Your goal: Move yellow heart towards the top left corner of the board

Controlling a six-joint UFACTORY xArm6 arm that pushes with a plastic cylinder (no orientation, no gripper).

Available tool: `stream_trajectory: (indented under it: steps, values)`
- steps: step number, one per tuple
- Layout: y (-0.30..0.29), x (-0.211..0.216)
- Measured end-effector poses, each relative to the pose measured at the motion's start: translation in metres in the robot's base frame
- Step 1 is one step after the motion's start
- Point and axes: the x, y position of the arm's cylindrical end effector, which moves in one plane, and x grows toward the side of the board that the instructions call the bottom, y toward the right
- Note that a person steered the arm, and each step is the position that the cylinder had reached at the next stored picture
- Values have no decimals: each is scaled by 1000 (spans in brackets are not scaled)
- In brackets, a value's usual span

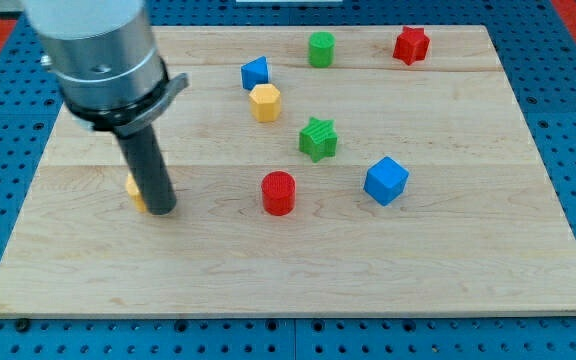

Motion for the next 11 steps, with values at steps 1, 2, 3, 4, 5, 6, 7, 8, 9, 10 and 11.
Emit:
stream_trajectory:
  steps: [1, 2, 3, 4, 5, 6, 7, 8, 9, 10, 11]
  values:
    - [-29, -38]
    - [-46, -95]
    - [-21, -87]
    - [-30, -39]
    - [-60, -70]
    - [-46, -110]
    - [-22, -75]
    - [-81, -61]
    - [-79, -102]
    - [-44, -130]
    - [-38, -149]
